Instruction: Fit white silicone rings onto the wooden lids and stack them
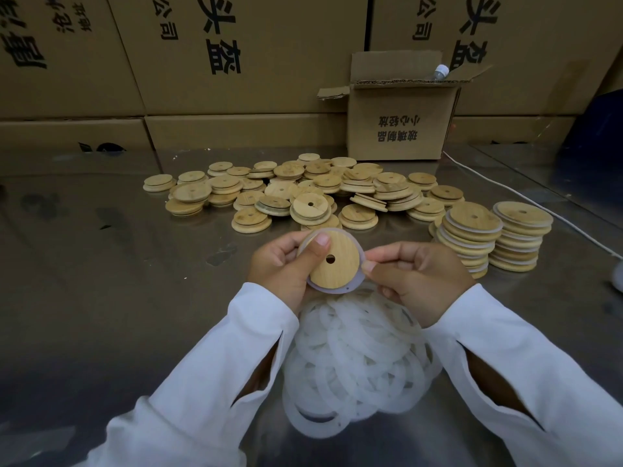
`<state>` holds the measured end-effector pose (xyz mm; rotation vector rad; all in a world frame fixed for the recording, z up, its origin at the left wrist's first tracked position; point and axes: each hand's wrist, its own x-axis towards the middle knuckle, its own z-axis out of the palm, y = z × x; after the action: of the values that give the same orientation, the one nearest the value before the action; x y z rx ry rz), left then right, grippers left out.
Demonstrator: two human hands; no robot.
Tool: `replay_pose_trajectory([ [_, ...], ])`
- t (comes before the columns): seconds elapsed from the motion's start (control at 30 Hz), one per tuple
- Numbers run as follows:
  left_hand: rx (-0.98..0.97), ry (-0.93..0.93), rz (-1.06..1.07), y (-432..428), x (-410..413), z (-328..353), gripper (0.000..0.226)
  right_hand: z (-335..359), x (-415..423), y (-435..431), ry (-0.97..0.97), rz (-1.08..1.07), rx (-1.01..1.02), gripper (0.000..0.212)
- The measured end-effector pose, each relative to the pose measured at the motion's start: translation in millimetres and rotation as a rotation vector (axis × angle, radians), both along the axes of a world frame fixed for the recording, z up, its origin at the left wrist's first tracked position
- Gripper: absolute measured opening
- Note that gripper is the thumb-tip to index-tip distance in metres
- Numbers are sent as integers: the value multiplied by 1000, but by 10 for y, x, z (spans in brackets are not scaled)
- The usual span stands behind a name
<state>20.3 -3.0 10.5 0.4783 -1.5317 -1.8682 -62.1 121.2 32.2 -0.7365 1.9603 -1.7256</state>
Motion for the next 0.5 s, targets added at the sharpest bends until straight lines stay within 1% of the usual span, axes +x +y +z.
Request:
replay_pose_trajectory([
  [0.1,-11,-6,16,18,1,13,37,2,-7,10,-1,2,17,19],
  [0.33,-40,-32,39,-25,0,23,18,-13,9,-18,12,-7,-19,23],
  [0.5,-24,-38,38,-26,-3,14,19,-1,18,-10,27,5,-30,21],
])
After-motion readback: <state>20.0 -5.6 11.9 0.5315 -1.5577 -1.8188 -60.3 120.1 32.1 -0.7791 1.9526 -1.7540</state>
